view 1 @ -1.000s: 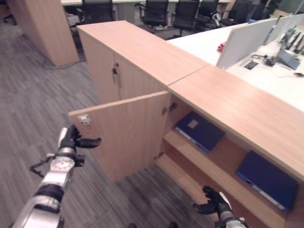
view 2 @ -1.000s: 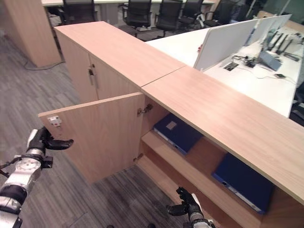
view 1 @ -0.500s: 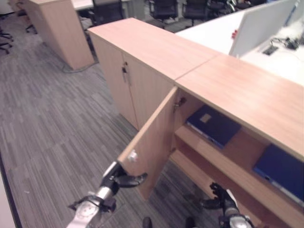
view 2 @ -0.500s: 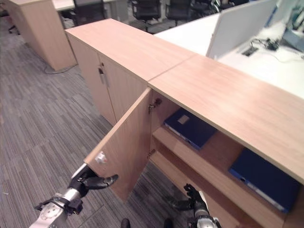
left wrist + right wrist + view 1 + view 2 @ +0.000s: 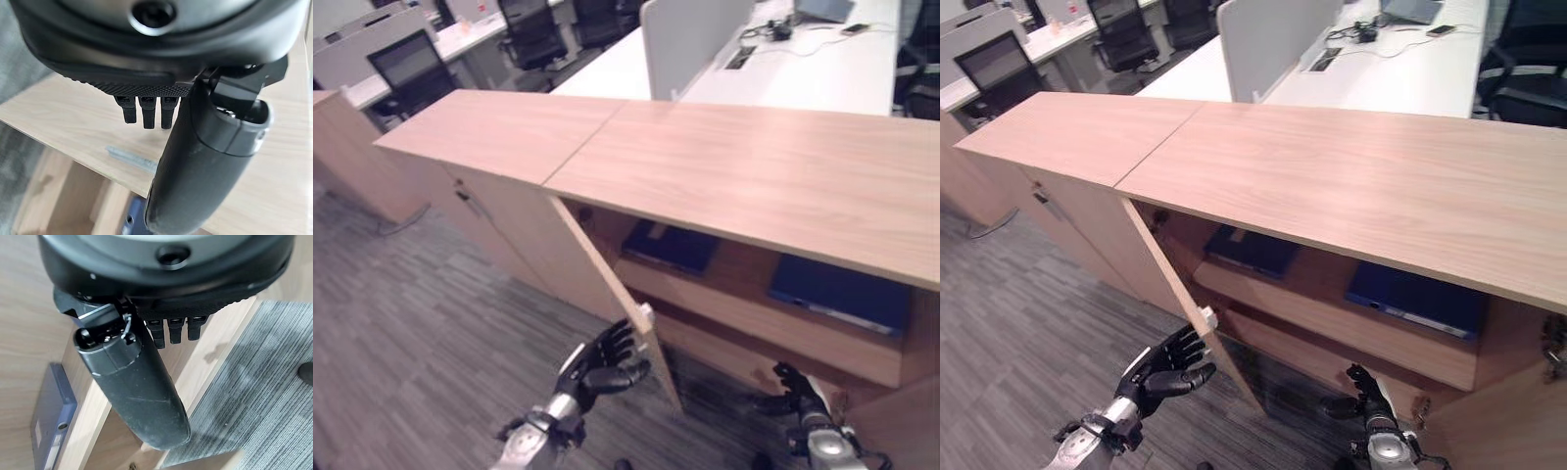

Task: Put the empty folder in the office cabinet

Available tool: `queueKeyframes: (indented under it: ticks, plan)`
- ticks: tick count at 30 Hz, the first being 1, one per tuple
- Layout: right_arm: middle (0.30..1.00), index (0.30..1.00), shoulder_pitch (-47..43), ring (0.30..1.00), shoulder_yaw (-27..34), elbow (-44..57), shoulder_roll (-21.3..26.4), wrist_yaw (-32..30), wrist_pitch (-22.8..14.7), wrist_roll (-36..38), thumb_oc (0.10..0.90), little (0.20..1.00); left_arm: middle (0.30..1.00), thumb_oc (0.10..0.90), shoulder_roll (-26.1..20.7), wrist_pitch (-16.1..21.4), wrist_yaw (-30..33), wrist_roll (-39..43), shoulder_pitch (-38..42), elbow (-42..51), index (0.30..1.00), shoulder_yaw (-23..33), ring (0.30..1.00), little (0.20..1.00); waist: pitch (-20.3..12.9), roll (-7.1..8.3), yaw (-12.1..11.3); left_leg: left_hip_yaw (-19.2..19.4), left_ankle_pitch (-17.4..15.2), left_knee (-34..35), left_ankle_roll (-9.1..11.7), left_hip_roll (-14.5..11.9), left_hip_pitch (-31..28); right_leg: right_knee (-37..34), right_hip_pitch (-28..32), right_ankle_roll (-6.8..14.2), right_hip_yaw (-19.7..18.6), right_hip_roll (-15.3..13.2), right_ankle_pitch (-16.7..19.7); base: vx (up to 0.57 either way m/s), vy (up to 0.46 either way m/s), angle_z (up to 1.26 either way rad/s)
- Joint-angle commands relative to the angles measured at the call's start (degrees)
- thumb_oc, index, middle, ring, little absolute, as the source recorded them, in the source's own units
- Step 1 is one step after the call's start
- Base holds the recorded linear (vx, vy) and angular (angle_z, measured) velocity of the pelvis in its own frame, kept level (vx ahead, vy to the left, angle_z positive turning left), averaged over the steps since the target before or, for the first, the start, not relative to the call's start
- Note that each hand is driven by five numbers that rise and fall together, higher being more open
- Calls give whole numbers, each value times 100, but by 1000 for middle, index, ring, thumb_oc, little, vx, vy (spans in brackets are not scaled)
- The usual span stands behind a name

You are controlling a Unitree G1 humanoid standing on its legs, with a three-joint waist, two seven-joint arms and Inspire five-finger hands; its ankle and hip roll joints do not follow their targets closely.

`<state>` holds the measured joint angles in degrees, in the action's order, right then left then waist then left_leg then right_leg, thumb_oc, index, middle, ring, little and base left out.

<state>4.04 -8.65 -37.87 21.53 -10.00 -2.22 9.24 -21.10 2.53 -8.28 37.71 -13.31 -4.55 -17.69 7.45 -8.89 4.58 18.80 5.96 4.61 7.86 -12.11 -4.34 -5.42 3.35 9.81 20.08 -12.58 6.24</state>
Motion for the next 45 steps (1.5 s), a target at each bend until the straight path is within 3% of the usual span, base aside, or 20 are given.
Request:
queueKeyframes:
  ticks: [1, 5, 6, 7, 8, 9, 12, 13, 15, 17, 18, 22, 23, 29, 34, 38, 40, 41, 42, 45]
  plan:
    - [900, 900, -520, 900, -130, 266, -182, -66, -380, 222, 800, 900, 900, 800, 133, 821, -361, 41, 1179, 810, 900, -278, 900, 900, -20, 244, 196, -191, -387, -587, 23, 16, -127, 260, 208, -47, -329, 187, -708, 2, -151, -68]
    - [900, 900, -520, 900, -305, 275, -145, -17, -368, 191, 800, 900, 900, 800, 255, 901, -132, -35, 1335, 403, 900, -227, 900, 900, 60, 312, 295, -570, -303, -972, 83, -63, -45, 380, 69, -166, -701, 364, -826, 14, -83, -66]
    - [900, 900, -543, 900, -382, 294, -118, -6, -348, 205, 800, 900, 900, 800, 290, 999, 144, -153, 1443, 126, 900, -47, 900, 900, 71, 388, 263, -1041, -178, -1232, 50, 32, 42, 404, -7, -207, -964, 435, -817, 137, -89, -116]
    - [900, 900, -465, 900, -416, 286, -117, 40, -350, 206, 800, 900, 900, 800, 373, 1071, 366, -201, 1513, -209, 900, 160, 900, 900, 49, 512, 153, -1580, -409, -1182, -37, 350, 192, 386, -29, -219, -1238, 468, -822, 153, -82, -118]
    - [900, 900, -461, 900, -416, 289, -117, 40, -348, 206, 800, 900, 900, 800, 375, 1079, 365, -201, 1517, -222, 900, 157, 900, 900, 43, 519, 150, -1575, -427, -1195, -46, 361, 195, 390, -30, -210, -1243, 455, -836, 196, -76, -85]
    - [900, 900, -423, 900, -420, 272, -108, 73, -334, 199, 800, 900, 900, 800, 395, 1109, 495, -225, 1523, -397, 900, 312, 900, 900, 43, 600, 77, -1875, -661, -1119, -71, 553, 291, 375, 10, -188, -1448, 475, -863, 171, -18, -97]
    - [900, 900, -443, 900, -391, 230, -76, 127, -361, 210, 800, 900, 900, 800, 339, 1244, 893, -420, 1768, -994, 900, 757, 900, 900, 40, 698, -106, -2825, -469, -851, -37, 889, 793, 330, 70, -193, -1986, 612, -892, 219, -23, -108]
    - [900, 900, -387, 900, -425, 276, -58, 228, -358, 198, 800, 900, 900, 800, 218, 1327, 1081, -419, 2035, -1428, 900, 1058, 900, 900, 25, 683, -81, -2905, -416, -548, -18, 828, 757, 290, 105, -193, -2201, 741, -928, 128, -26, -149]
    - [900, 900, -302, 900, -394, 329, -46, 286, -366, 188, 800, 900, 900, 800, 112, 1327, 1148, -538, 2197, -1691, 900, 1084, 900, 900, -3, 668, -59, -2827, -379, -415, -6, 745, 607, 242, 146, -184, -2247, 781, -912, 114, 23, -167]
    - [900, 900, -153, 900, -332, 508, 25, 369, -391, 242, 800, 900, 900, 800, -119, 1302, 1333, -810, 2478, -2124, 900, 1154, 900, 900, -151, 655, 81, -2641, -356, -200, -3, 648, 364, 208, 188, -154, -2289, 764, -905, 210, 131, -21]
    - [900, 900, -84, 900, -320, 674, 39, 465, -401, 298, 800, 900, 900, 800, -384, 1250, 1437, -899, 2823, -2798, 900, 1210, 900, 900, -246, 667, 235, -2398, -381, -23, -10, 602, 118, 239, 208, -101, -2331, 734, -892, 190, 163, 9]
    - [900, 900, -53, 900, -336, 752, 37, 541, -412, 336, 800, 900, 900, 800, -683, 1228, 1457, -861, 3171, -3359, 900, 1300, 900, 900, -290, 698, 335, -2182, -436, 39, -40, 591, -26, 263, 184, -51, -2437, 709, -862, 79, 97, -31]
    - [900, 900, -16, 900, -406, 810, 26, 620, -436, 345, 800, 900, 900, 800, -1063, 1196, 1505, -906, 3542, -4042, 900, 1434, 900, 900, -354, 754, 454, -1918, -527, 39, -112, 590, -150, 283, 111, 38, -2572, 670, -797, 61, 99, -54]
    - [900, 900, 73, 900, -495, 679, 14, 708, -431, 279, 800, 900, 900, 800, -1666, 1126, 1502, -1115, 4107, -4891, 900, 1518, 900, 900, -435, 848, 545, -1557, -694, 39, -208, 637, -317, 377, -7, 190, -2693, 576, -739, 53, 89, -27]
    - [900, 900, 134, 900, -431, 511, -22, 694, -421, 248, 800, 900, 900, 800, -1622, 1167, 1505, -1168, 4030, -4751, 900, 1533, 900, 900, -445, 891, 557, -1501, -766, 39, -259, 693, -363, 424, -54, 278, -2689, 484, -694, 23, 59, -9]
    - [900, 900, 131, 900, -298, 368, -122, 604, -384, 198, 800, 900, 900, 800, -1176, 1283, 1509, -1080, 3551, -3901, 900, 1536, 900, 900, -394, 930, 467, -1478, -818, 39, -317, 741, -355, 470, -136, 321, -2635, 425, -647, -22, 22, -4]
    - [900, 900, -48, 900, -188, 262, -225, 486, -358, 177, 800, 900, 900, 800, -737, 1386, 1482, -1014, 3099, -3019, 900, 1439, 900, 900, -277, 928, 330, -1442, -811, 39, -348, 743, -318, 695, -313, 369, -2407, 377, -573, -130, -15, -23]
    - [900, 900, -146, 900, -144, 230, -256, 422, -345, 155, 800, 900, 900, 800, -575, 1392, 1480, -1000, 2939, -2659, 900, 1395, 900, 900, -212, 891, 213, -1372, -805, 39, -341, 702, -298, 885, -459, 399, -2078, 280, -525, -365, -124, -64]
    - [900, 900, -332, 900, -62, 226, -408, 341, -284, 47, 800, 900, 900, 800, -173, 1327, 1160, -848, 2220, -1690, 900, 1325, 900, 900, -89, 751, -182, -1066, -704, 39, -307, 531, -129, 1247, -492, 306, -349, -360, -481, -304, -117, -78]
    - [900, 900, -248, 900, -14, 306, -479, 401, -277, 14, 800, 900, 900, 800, 33, 1277, 913, -697, 1744, -1390, 900, 1263, 900, 900, -133, 795, -229, -1019, -647, 23, -306, 509, -47, 1334, -331, 279, -314, -547, -476, -139, -96, -74]
